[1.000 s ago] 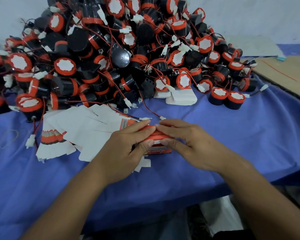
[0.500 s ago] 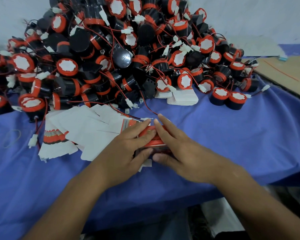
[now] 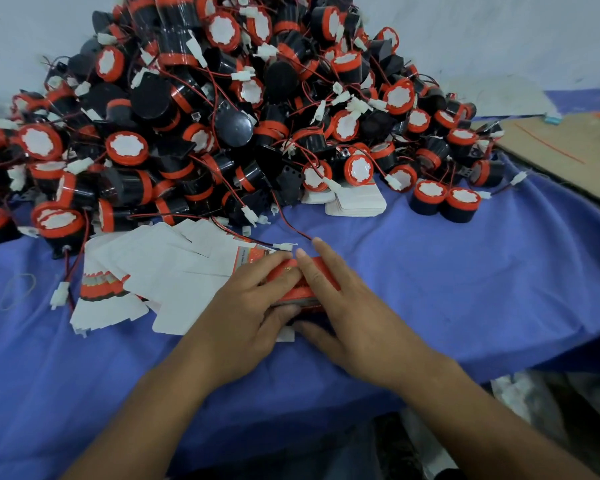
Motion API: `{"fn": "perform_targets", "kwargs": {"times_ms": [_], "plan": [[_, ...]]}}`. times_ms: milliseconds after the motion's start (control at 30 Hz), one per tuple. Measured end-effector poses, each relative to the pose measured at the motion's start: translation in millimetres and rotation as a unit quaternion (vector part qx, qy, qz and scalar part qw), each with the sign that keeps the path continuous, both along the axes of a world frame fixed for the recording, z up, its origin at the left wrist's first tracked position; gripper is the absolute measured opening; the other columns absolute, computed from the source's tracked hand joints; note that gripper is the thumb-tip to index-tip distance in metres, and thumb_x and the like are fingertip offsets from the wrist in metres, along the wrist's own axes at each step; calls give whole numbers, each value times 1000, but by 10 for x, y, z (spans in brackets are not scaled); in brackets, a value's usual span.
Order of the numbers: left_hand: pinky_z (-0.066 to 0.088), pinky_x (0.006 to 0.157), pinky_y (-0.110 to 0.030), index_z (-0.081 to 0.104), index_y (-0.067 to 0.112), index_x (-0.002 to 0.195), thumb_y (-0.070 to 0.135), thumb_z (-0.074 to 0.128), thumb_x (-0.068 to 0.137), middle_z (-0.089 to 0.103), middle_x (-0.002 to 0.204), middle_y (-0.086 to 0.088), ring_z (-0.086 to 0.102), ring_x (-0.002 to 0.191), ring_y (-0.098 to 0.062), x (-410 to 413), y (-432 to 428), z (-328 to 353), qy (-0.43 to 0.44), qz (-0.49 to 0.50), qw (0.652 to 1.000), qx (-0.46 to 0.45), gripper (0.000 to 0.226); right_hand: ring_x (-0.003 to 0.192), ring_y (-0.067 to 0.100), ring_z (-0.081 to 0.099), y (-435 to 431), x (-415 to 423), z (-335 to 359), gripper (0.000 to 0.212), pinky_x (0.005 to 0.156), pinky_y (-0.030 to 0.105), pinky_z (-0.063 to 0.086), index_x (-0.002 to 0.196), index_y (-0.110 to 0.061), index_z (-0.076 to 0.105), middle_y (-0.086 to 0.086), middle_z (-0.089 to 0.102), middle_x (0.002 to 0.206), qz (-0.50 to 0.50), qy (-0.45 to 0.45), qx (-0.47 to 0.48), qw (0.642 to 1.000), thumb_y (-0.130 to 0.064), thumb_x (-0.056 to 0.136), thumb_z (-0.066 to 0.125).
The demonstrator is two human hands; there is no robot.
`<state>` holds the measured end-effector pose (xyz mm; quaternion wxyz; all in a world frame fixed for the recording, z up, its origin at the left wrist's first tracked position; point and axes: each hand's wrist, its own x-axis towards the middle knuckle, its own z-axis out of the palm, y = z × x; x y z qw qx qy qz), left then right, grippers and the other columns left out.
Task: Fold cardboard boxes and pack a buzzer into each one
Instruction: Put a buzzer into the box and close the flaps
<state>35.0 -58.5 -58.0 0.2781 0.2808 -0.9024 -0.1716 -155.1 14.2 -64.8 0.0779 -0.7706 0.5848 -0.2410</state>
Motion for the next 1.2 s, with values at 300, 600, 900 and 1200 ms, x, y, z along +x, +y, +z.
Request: {"fn": "perform_targets", "kwargs": {"times_ms": [300, 600, 900, 1200], "plan": [[48, 104, -36, 54, 30, 137, 38, 60, 91, 52, 138, 17, 49, 129, -7, 53, 10, 109, 100, -1, 986, 136, 47, 117, 19, 59, 18, -101, 163, 53, 81, 44, 59, 139, -20, 53, -6, 46, 148, -27, -35, -66, 997, -35, 92, 72], [45, 97, -21, 52, 28, 134, 41, 64, 87, 51, 130, 17, 49, 117, -1, 98, -8, 67, 43, 16, 998, 49, 50, 103, 13, 62, -11, -39, 165, 53, 84, 39, 57, 134, -29, 50, -12, 57, 130, -42, -62, -16, 997, -45, 89, 72], [48, 86, -15, 46, 25, 138, 50, 55, 92, 48, 130, 14, 52, 110, -6, 94, -11, 42, 36, 25, 999, 32, 53, 106, 9, 61, -7, -51, 176, 56, 87, 34, 57, 133, -32, 45, -13, 57, 129, -48, -117, -36, 991, -45, 87, 74], [40, 85, -3, 39, 36, 140, 59, 50, 90, 36, 131, 28, 44, 112, 3, 96, -4, 61, 13, 27, 999, 22, 57, 103, 10, 56, -7, -83, 182, 51, 78, 37, 60, 121, -38, 42, -20, 46, 125, -34, -102, -55, 993, -47, 85, 77]]}}
